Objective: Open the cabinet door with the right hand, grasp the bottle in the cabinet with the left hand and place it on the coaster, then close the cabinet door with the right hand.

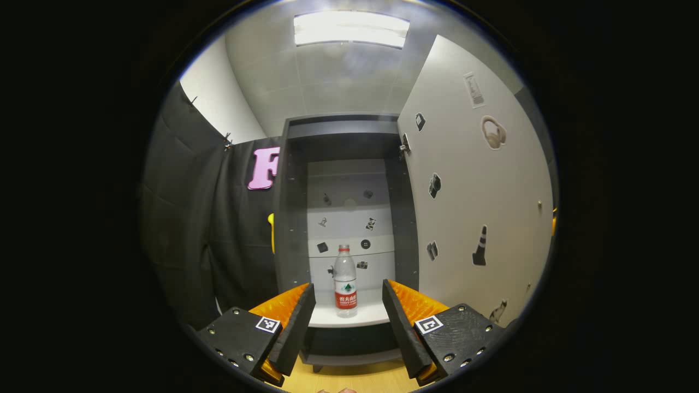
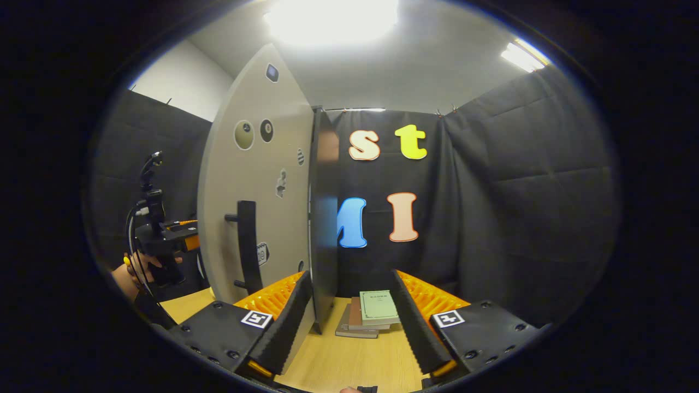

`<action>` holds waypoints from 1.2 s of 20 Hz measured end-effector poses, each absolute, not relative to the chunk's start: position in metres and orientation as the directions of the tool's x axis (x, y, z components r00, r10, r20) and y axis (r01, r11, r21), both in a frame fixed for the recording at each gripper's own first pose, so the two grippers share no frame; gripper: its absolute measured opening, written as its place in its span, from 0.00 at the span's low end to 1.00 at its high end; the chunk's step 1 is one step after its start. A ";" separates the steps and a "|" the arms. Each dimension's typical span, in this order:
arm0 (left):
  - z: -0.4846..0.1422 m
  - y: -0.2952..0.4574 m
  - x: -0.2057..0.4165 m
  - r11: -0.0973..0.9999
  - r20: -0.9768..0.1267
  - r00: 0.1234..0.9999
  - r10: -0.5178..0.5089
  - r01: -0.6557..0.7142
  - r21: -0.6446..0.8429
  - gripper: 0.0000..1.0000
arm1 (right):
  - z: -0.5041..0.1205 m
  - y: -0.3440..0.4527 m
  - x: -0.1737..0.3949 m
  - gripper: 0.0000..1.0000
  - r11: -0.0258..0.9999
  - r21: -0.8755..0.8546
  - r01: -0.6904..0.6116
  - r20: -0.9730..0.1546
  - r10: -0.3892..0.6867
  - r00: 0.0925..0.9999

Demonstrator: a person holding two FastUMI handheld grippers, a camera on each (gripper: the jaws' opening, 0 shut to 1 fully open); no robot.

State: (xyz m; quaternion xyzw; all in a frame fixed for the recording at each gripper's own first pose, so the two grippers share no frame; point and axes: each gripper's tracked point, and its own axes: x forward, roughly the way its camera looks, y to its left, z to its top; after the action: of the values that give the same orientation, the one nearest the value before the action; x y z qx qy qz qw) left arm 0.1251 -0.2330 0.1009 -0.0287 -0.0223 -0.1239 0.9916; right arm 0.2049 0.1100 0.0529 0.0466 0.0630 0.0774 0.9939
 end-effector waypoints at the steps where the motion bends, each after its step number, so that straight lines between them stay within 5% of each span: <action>1: 0.103 -0.236 0.136 0.964 0.049 0.965 -0.259 0.261 -0.052 0.71 | 0.051 0.104 0.208 0.92 0.988 0.105 -0.114 -0.119 0.127 0.985; 4: 0.108 -0.240 0.167 0.958 0.040 0.959 -0.282 0.283 -0.035 0.71 | 0.044 0.098 0.213 1.00 0.990 0.132 -0.051 -0.129 0.068 0.989; 24: 0.046 -0.263 0.351 0.935 -0.039 0.935 -0.353 0.351 -0.051 0.71 | 0.005 0.093 0.252 0.98 0.966 0.087 0.244 -0.226 -0.220 0.949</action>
State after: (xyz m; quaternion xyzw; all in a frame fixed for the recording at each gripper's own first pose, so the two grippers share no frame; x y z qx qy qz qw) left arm 0.3506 -0.2634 0.0458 -0.0215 0.0236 -0.1790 0.9833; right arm 0.2522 0.0928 0.0054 0.0572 0.1079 -0.1176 0.9855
